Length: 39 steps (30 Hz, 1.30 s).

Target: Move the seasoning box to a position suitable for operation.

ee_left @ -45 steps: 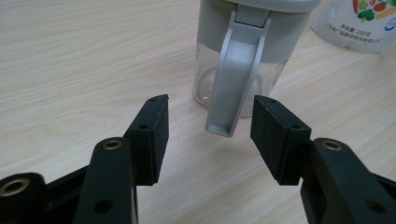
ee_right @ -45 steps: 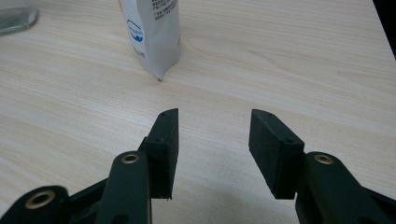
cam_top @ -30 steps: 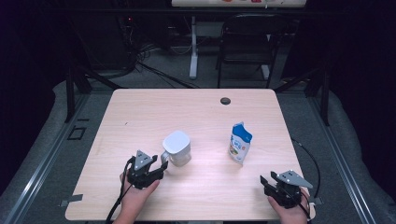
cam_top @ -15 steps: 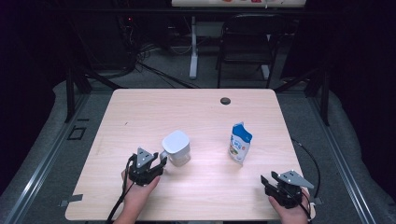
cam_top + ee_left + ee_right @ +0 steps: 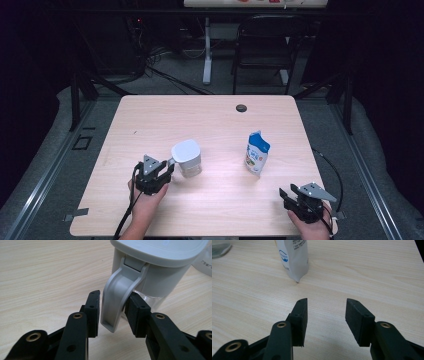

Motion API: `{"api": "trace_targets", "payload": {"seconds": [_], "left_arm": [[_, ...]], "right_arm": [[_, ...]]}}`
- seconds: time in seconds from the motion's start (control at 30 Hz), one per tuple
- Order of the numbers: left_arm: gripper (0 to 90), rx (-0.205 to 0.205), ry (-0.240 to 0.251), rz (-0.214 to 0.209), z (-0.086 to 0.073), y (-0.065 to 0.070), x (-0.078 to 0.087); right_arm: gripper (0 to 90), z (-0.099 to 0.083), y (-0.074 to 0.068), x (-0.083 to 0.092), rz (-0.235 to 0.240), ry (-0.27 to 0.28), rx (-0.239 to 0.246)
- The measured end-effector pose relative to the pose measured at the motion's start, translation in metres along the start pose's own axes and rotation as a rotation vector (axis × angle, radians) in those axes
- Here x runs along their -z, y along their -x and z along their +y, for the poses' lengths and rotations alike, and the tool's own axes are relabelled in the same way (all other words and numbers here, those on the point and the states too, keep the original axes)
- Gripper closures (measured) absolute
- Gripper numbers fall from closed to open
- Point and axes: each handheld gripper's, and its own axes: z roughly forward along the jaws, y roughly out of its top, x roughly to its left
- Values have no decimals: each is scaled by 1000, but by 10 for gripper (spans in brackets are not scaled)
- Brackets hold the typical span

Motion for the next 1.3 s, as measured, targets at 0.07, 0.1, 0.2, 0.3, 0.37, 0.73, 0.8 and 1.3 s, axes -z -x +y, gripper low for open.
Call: {"api": "trace_targets", "payload": {"seconds": [0.07, 0.1, 0.2, 0.3, 0.37, 0.73, 0.8, 1.3], "left_arm": [[652, 7, -8, 1, 1, -2, -1], [654, 14, -3, -1, 1, -2, -2], [656, 13, -2, -6, 1, -4, -5], [661, 7, -8, -6, 2, -5, -7], [675, 3, -8, -5, 2, -6, -7], [697, -35, -25, -4, 4, -6, -7], [697, -41, -27, -8, 4, -6, -6], [698, -84, -39, -38, -1, 2, 3]], "right_arm": [[530, 0, 0, 0, -2, -1, 0], [529, 0, 0, -1, -1, 2, -2], [529, -1, 1, -1, 2, 2, -2], [529, -1, 1, 0, -3, -1, -5], [529, -1, 2, 0, -3, 3, -7], [529, -1, 3, 0, -5, 3, -6], [529, 0, 3, 0, -5, 3, -4], [531, -1, 4, 0, -7, 10, -15]]}}
